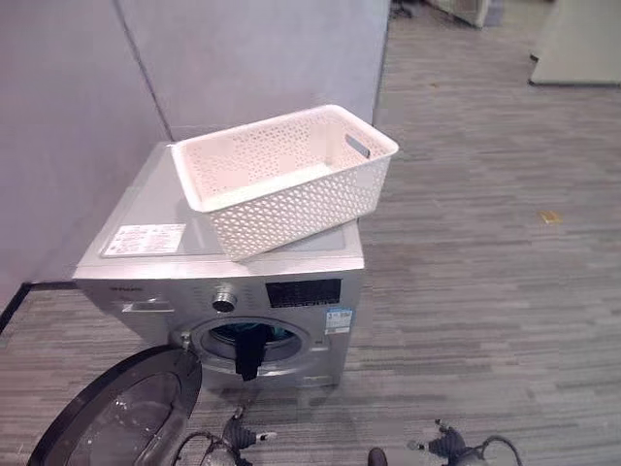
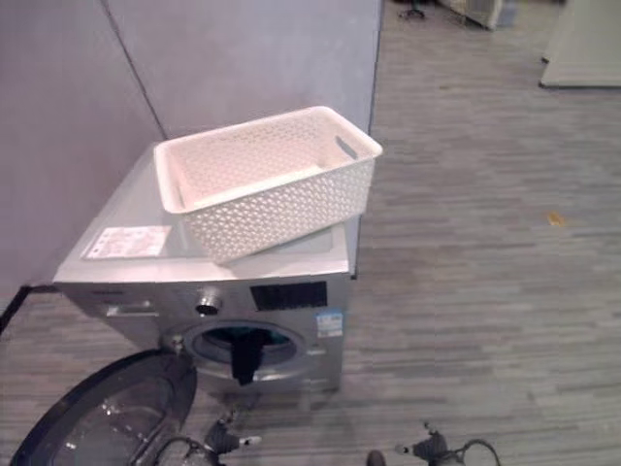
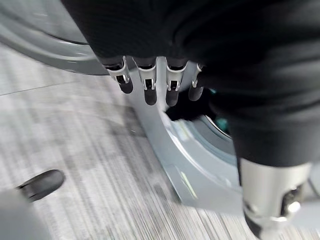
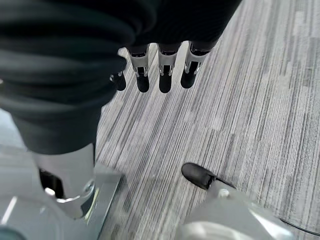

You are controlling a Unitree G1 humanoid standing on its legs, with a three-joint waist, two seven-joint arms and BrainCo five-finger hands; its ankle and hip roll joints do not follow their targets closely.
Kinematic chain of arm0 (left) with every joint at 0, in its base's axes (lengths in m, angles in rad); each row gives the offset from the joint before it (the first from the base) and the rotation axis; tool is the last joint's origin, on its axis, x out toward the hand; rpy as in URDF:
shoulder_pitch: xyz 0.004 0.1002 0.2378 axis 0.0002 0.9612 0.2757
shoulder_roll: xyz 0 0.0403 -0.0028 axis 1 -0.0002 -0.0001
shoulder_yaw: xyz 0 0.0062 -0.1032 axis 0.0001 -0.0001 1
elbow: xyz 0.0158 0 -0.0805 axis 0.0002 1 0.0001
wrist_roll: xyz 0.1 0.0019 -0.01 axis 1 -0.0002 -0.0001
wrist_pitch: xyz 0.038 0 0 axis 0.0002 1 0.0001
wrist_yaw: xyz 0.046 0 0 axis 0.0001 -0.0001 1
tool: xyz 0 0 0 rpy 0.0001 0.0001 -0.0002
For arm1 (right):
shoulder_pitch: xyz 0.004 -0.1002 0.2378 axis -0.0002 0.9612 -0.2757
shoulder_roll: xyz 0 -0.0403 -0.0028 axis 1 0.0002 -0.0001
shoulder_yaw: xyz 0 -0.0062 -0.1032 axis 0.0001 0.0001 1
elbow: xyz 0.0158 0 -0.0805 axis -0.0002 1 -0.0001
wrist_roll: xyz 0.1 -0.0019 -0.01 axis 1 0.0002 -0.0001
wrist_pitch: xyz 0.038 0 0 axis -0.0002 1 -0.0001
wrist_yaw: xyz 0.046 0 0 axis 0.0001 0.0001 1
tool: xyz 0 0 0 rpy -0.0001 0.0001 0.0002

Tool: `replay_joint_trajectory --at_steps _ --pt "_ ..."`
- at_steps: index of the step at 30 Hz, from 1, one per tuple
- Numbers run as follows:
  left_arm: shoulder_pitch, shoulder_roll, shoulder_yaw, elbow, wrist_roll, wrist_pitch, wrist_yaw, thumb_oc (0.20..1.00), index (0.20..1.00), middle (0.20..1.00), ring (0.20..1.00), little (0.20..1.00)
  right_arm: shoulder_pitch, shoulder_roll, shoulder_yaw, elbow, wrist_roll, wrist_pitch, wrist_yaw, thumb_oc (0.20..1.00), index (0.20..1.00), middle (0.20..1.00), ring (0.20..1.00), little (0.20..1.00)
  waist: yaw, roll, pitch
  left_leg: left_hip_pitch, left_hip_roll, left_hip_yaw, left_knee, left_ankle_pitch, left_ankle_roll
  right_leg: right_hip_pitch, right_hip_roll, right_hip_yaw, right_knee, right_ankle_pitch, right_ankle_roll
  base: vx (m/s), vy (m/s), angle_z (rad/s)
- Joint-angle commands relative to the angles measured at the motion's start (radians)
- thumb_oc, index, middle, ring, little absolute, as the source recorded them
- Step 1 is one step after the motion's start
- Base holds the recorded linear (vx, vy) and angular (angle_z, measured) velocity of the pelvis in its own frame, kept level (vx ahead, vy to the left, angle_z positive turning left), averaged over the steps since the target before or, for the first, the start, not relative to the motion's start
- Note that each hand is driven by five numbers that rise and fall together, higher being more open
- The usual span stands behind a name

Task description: Grab the laundry basket,head to the washer,open it,put in the laundry and shut it.

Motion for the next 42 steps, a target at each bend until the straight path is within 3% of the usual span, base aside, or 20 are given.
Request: replay_joint_trajectory --at_steps 1,4,5,6,8,10,11,13,15,16,18,20,22,24,29,32,37,39,41,42 --pt "-0.045 0.052 -0.012 -0.003 -0.001 -0.023 0.017 1.000 1.000 1.000 1.000 1.000 -0.007 -0.019 0.000 0.029 0.018 -0.016 0.010 1.000 1.000 1.000 1.000 1.000 -0.023 -0.056 0.050 -0.114 0.052 -0.049 -0.046 0.194 -0.037 0.081 -0.025 -0.006 0.031 -0.156 0.035 0.01 -0.165 0.31" --pt "-0.040 0.047 -0.012 -0.021 -0.015 -0.028 0.004 1.000 1.000 1.000 1.000 1.000 -0.008 -0.018 0.020 0.050 0.001 -0.016 0.012 1.000 1.000 1.000 1.000 1.000 -0.010 -0.044 0.050 -0.145 0.083 -0.072 -0.046 0.246 -0.065 0.092 0.012 -0.035 0.016 -0.177 0.021 -0.09 -0.169 0.12" --pt "-0.043 0.048 -0.018 -0.041 -0.023 -0.030 0.003 1.000 1.000 1.000 1.000 1.000 -0.015 -0.022 0.029 0.056 -0.017 -0.013 0.011 1.000 1.000 1.000 1.000 1.000 -0.002 -0.036 0.055 -0.168 0.097 -0.077 -0.046 0.313 -0.081 0.096 0.025 -0.057 0.011 -0.187 0.016 -0.13 -0.117 0.10" --pt "-0.050 0.050 -0.024 -0.054 -0.027 -0.030 0.003 1.000 1.000 1.000 1.000 1.000 -0.022 -0.027 0.033 0.055 -0.020 -0.011 0.011 1.000 1.000 1.000 1.000 1.000 -0.002 -0.040 0.066 -0.184 0.100 -0.073 -0.046 0.341 -0.074 0.098 0.027 -0.063 0.014 -0.188 0.009 -0.20 -0.118 0.12" --pt "-0.071 0.054 -0.031 -0.085 -0.039 -0.031 0.002 1.000 1.000 1.000 1.000 1.000 -0.042 -0.039 0.050 0.039 -0.024 -0.012 0.011 1.000 1.000 1.000 1.000 1.000 -0.010 -0.075 0.099 -0.193 0.095 -0.005 0.086 0.274 -0.023 0.074 0.010 -0.076 0.046 -0.186 -0.012 -0.26 -0.126 0.31" --pt "-0.080 0.059 -0.045 -0.113 -0.031 -0.031 -0.002 1.000 1.000 1.000 1.000 1.000 -0.055 -0.042 0.066 0.033 -0.022 -0.011 0.009 1.000 1.000 1.000 1.000 1.000 -0.022 -0.100 0.102 -0.185 0.071 0.018 0.187 0.197 0.004 0.038 -0.005 -0.081 0.064 -0.174 -0.024 -0.23 -0.080 0.33" --pt "-0.079 0.062 -0.058 -0.144 -0.023 -0.032 -0.005 1.000 1.000 1.000 1.000 1.000 -0.059 -0.041 0.067 0.027 -0.014 -0.010 0.008 1.000 1.000 1.000 1.000 1.000 -0.027 -0.119 0.101 -0.190 0.048 -0.001 0.305 0.160 0.017 0.019 -0.016 -0.081 0.064 -0.155 -0.030 -0.15 -0.033 -0.03" --pt "-0.070 0.063 -0.070 -0.173 -0.018 -0.033 -0.017 1.000 1.000 1.000 1.000 1.000 -0.060 -0.042 0.052 0.031 -0.003 -0.006 0.008 1.000 1.000 1.000 1.000 1.000 -0.034 -0.130 0.099 -0.182 0.026 -0.030 0.373 0.122 0.029 0.014 -0.027 -0.079 0.059 -0.131 -0.024 -0.07 0.049 -0.11" --pt "-0.057 0.061 -0.083 -0.187 -0.005 -0.034 -0.028 1.000 1.000 1.000 1.000 1.000 -0.059 -0.040 0.040 0.034 0.007 -0.005 0.012 1.000 1.000 1.000 1.000 1.000 -0.039 -0.120 0.093 -0.132 0.008 -0.046 0.348 0.086 0.026 0.007 -0.033 -0.070 0.056 -0.110 -0.010 0.01 0.198 0.27" --pt "-0.046 0.056 -0.100 -0.199 0.017 -0.032 -0.037 1.000 1.000 1.000 1.000 1.000 -0.053 -0.037 0.028 0.035 0.017 -0.004 0.018 1.000 1.000 1.000 1.000 1.000 -0.058 -0.098 0.076 -0.052 -0.014 -0.053 0.251 0.024 0.022 -0.012 -0.036 -0.059 0.061 -0.096 0.005 0.02 0.295 0.09" --pt "-0.054 0.051 -0.122 -0.200 0.029 -0.027 -0.043 1.000 1.000 1.000 1.000 1.000 -0.051 -0.037 0.012 0.042 0.031 0.000 0.016 1.000 1.000 1.000 1.000 1.000 -0.072 -0.085 0.075 -0.019 -0.032 -0.050 0.184 -0.018 0.021 -0.027 -0.057 -0.048 0.074 -0.083 0.015 -0.04 0.357 -0.04" --pt "-0.060 0.065 -0.123 -0.203 0.036 -0.026 -0.042 1.000 1.000 1.000 1.000 1.000 -0.055 -0.037 -0.008 0.043 0.038 0.005 0.015 1.000 1.000 1.000 1.000 1.000 -0.080 -0.093 0.080 0.001 -0.100 -0.038 0.109 -0.113 0.053 -0.081 -0.120 -0.017 0.076 -0.012 0.057 -0.20 0.429 0.70" --pt "-0.067 0.084 -0.101 -0.198 0.036 -0.026 -0.026 1.000 1.000 1.000 1.000 1.000 -0.083 -0.032 -0.013 0.038 0.035 0.012 0.018 1.000 1.000 1.000 1.000 1.000 -0.060 -0.100 0.096 -0.012 -0.145 -0.016 0.098 -0.134 0.079 -0.128 -0.156 -0.027 0.052 0.046 0.097 -0.27 0.261 -0.60" --pt "-0.080 0.098 -0.092 -0.192 0.033 -0.026 -0.018 1.000 1.000 1.000 1.000 1.000 -0.096 -0.023 -0.011 0.043 0.043 0.017 0.020 1.000 1.000 1.000 1.000 1.000 -0.056 -0.098 0.112 -0.036 -0.154 -0.015 0.102 -0.121 0.092 -0.141 -0.162 -0.004 0.076 0.025 0.108 -0.24 0.113 -0.99" --pt "-0.079 0.119 -0.054 -0.184 0.009 -0.026 -0.007 1.000 1.000 1.000 1.000 1.000 -0.090 -0.011 -0.008 0.054 0.042 0.019 0.027 1.000 1.000 1.000 1.000 1.000 -0.025 -0.090 0.111 -0.068 -0.161 -0.010 0.087 -0.080 0.113 -0.085 -0.163 0.025 0.200 -0.047 0.077 -0.17 0.003 0.00" --pt "-0.031 0.120 0.001 -0.216 -0.033 -0.033 0.010 1.000 1.000 1.000 1.000 1.000 -0.065 0.001 -0.016 0.053 0.028 0.018 0.024 1.000 1.000 1.000 1.000 1.000 0.027 -0.099 0.071 -0.091 -0.157 -0.005 0.060 -0.046 0.104 0.023 -0.190 -0.029 0.157 -0.064 0.082 -0.07 -0.137 -0.02" --pt "-0.009 0.159 0.059 -0.353 -0.060 -0.049 0.053 1.000 1.000 1.000 1.000 1.000 -0.036 0.013 -0.002 0.034 0.010 0.009 0.020 1.000 1.000 1.000 1.000 1.000 0.030 -0.115 0.054 -0.088 -0.136 -0.015 0.039 -0.020 0.072 0.063 -0.167 -0.037 0.091 -0.102 0.081 0.03 -0.122 -0.08" --pt "-0.025 0.251 0.218 -0.538 -0.051 -0.033 0.152 1.000 1.000 1.000 1.000 1.000 0.019 -0.001 -0.022 0.028 -0.029 0.014 0.031 1.000 1.000 1.000 1.000 1.000 0.012 -0.105 0.033 -0.062 -0.113 -0.028 -0.023 0.016 0.048 0.093 -0.146 -0.069 0.065 -0.112 0.079 0.14 -0.090 0.22" --pt "-0.048 0.320 0.307 -0.580 -0.026 -0.019 0.209 1.000 1.000 1.000 1.000 1.000 0.038 -0.007 -0.009 0.033 -0.062 0.020 0.045 1.000 1.000 1.000 1.000 1.000 0.003 -0.101 0.025 -0.052 -0.104 -0.029 -0.034 0.021 0.040 0.102 -0.138 -0.074 0.057 -0.117 0.077 0.10 -0.008 0.38" --pt "-0.109 0.417 0.373 -0.555 0.032 0.024 0.278 1.000 1.000 1.000 1.000 1.000 0.052 -0.015 0.009 0.020 -0.091 0.025 0.063 1.000 1.000 1.000 1.000 1.000 -0.005 -0.099 0.017 -0.041 -0.097 -0.021 -0.045 0.021 0.032 0.106 -0.132 -0.074 0.050 -0.117 0.080 0.10 0.008 0.22"
